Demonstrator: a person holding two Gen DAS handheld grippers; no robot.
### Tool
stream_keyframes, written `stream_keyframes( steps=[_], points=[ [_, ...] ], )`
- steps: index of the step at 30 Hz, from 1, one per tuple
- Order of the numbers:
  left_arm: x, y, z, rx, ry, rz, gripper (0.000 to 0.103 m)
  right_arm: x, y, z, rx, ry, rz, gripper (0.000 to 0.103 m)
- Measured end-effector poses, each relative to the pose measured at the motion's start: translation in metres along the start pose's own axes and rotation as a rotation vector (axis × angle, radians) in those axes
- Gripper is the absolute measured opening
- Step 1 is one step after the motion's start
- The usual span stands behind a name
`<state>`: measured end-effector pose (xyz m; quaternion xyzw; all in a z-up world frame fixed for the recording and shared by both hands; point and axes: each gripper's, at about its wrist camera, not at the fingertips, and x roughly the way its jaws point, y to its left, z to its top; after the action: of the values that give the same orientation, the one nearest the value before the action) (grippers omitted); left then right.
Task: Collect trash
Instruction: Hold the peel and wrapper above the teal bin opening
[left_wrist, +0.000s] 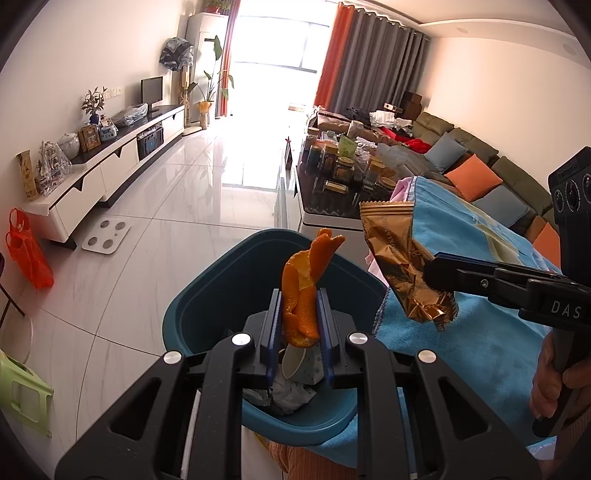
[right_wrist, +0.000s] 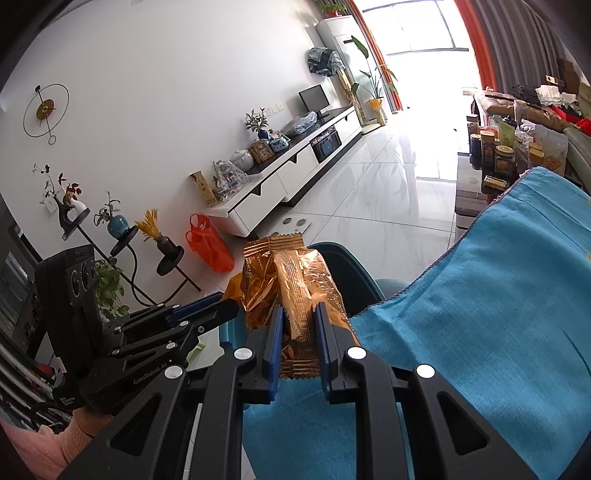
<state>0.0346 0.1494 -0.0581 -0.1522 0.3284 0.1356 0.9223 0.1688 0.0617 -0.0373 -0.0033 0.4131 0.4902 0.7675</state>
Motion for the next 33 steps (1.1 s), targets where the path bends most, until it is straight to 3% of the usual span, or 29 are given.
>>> stream_keyframes(
  steps=[33],
  points=[
    [0.033,0.006,-0.002,-0.026,0.033,0.008,0.018,0.019,0.0,0.005,0.019,0.033,-0.014,0.016]
  ],
)
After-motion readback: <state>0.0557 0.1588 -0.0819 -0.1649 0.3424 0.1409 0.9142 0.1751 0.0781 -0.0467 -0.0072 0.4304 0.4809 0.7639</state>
